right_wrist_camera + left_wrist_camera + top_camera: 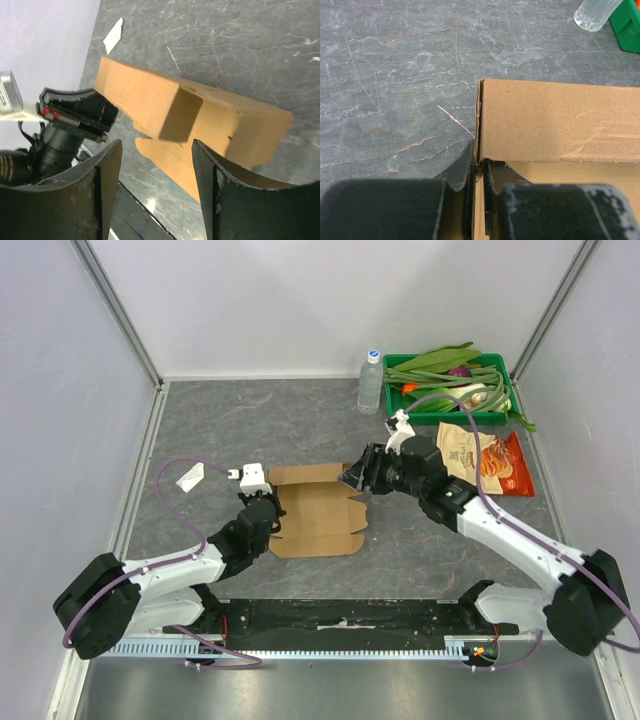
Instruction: Fold the paper box
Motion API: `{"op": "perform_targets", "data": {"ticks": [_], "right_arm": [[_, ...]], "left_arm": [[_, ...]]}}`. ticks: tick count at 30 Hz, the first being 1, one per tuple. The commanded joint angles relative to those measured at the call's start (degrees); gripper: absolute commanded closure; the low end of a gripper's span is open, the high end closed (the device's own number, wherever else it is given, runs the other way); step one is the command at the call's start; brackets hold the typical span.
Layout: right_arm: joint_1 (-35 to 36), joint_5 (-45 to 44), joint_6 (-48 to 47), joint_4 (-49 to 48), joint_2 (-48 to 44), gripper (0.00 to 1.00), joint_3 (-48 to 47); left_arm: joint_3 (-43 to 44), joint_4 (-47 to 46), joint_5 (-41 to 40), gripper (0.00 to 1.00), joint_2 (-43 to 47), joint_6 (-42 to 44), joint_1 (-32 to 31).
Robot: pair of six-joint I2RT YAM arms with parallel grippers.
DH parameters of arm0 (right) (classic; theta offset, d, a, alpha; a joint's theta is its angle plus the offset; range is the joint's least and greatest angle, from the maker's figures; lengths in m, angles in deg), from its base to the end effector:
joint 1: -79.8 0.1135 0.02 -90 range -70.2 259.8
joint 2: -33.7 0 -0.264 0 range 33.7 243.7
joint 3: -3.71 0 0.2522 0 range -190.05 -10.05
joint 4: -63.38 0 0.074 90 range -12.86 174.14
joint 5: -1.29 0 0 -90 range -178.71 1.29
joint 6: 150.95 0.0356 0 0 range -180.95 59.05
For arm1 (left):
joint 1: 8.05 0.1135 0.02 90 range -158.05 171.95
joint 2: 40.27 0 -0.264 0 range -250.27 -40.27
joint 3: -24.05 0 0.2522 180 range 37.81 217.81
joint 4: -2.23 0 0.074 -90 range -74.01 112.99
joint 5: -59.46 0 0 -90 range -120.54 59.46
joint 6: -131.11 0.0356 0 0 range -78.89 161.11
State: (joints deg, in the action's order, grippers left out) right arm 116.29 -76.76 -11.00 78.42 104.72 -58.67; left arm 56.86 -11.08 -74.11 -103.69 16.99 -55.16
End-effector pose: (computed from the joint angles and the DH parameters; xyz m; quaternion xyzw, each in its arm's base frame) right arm 0.2233 0.1743 0.2816 0.0410 0.8335 0.4360 0.3368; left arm 0.1638 -0.1402 0.1915 -0.0665 0.7767 -0.0775 0.6215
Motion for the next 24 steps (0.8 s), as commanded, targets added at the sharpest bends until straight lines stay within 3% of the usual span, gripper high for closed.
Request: {"op": "perform_targets", "data": {"ticks": [1,4,7,10,11,14,24], "right_arm": [[0.51,-4.21,-11.01,10.94,-5.89,0.34,-0.44],[2.96,-6.31,-12.42,10.94,-6.07,0.39,0.81],[9.63,-14.11,-15.23,11.81,-3.36,0.50,-1.11],[15.79,-26.14,-16.91,14.45,0.78,0.63,-3.93],[18.15,-34.97,-16.56,14.89,1.30,0.68,-4.02],[18.71,-43.55,-14.19,15.95,1.75,0.78,-3.24],[18.70,-45.95,-19.80,10.76,4.38,0.82,-3.05]], "left_arm": [[3.70,1.30,-2.40,0.98,-0.21,-2.60,0.18],[4.85,2.37,-2.22,0.98,-1.70,-3.21,0.09],[6.95,4.65,-2.83,0.98,-4.34,-4.00,0.09],[8.28,7.91,-3.01,0.98,-5.92,-5.15,0.18],[8.37,8.34,-3.01,0.98,-6.10,-5.41,0.18],[8.81,9.40,-2.84,0.98,-6.54,-6.46,0.18],[9.43,12.56,1.47,0.98,-3.65,-8.57,0.62]]}}
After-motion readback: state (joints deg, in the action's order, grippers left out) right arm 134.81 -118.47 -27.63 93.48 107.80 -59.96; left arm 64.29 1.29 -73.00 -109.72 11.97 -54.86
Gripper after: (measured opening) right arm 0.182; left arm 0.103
